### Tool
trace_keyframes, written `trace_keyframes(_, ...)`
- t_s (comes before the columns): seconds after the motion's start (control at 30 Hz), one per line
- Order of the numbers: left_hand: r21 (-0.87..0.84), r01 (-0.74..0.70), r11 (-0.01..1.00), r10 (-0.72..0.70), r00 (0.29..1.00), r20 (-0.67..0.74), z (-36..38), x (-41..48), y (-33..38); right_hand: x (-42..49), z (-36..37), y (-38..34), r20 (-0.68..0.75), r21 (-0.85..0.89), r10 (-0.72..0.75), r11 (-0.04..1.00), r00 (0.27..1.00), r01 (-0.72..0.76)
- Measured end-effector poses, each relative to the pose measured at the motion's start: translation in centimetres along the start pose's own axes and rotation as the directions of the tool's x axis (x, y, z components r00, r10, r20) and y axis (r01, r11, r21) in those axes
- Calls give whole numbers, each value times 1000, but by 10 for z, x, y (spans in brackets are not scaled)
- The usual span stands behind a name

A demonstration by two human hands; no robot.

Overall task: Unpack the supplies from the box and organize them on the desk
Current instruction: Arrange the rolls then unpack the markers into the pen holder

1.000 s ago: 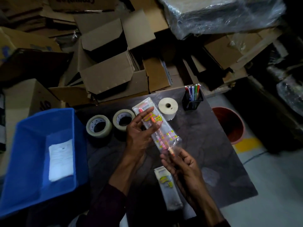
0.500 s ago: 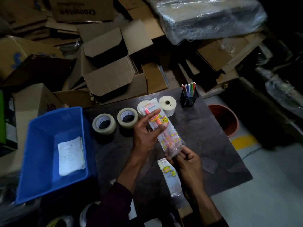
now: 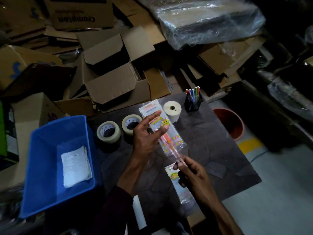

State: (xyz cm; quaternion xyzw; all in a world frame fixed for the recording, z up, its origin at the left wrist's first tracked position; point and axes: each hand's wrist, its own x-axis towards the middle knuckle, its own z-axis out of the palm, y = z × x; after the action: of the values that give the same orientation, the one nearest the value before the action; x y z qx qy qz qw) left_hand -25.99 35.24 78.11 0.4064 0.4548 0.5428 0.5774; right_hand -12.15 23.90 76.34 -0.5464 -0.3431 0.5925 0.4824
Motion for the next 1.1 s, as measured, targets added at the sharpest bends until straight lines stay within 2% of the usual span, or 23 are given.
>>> trace_keyframes(0.1,29,13,999,-15,998,57,2,-1,-1,2,9,-6,30,-25,27,999,999,-26)
trace_keyframes(0.2,20,37,999,-38,997,67,3,0,-4,6,15,-6,72,-114,-28,993,997,36)
trace_keyframes(0.27,5,41,999,-41,999,29,-2,7,-5,0,9,-5,97,-190,-29,981,995,47)
trace_keyframes(0.33,-25,34,999,-35,999,-35,-12,20,-2,-10,-8,4,86,-196,39,980,996,-21)
trace_keyframes(0.4,-37,21,999,-24,996,-83,-22,32,0,-19,-30,13,26,-142,175,975,984,-170)
trace_keyframes(0.47,-52,22,998,-27,993,-115,-28,39,1,-20,-57,22,-52,-17,283,959,958,-284)
trace_keyframes(0.53,-55,31,998,-37,992,-121,-31,42,-3,-11,-79,27,-133,146,338,936,932,-319)
trace_keyframes(0.6,-24,52,998,-54,991,-120,-35,40,-15,11,-100,29,-218,274,345,920,913,-282)
trace_keyframes(0.63,-17,64,998,-66,990,-123,-37,39,-24,25,-105,25,-283,234,316,938,906,-254)
trace_keyframes(0.7,8,108,994,-106,986,-125,-43,35,-45,60,-117,14,-414,-10,160,984,896,-180)
trace_keyframes(0.77,29,139,990,-134,983,-124,-47,28,-63,100,-122,-6,-434,-161,-12,985,901,-65)
trace_keyframes(0.93,112,193,975,-170,969,-181,-56,-2,-107,229,-137,-35,-362,-272,-219,954,906,122)
trace_keyframes(1.0,167,192,967,-160,970,-185,-60,-14,-120,273,-136,-41,-342,-249,-264,951,902,184)
trace_keyframes(1.1,111,273,956,-248,949,-195,-81,-30,-145,329,-139,-42,-293,-268,-329,930,898,254)
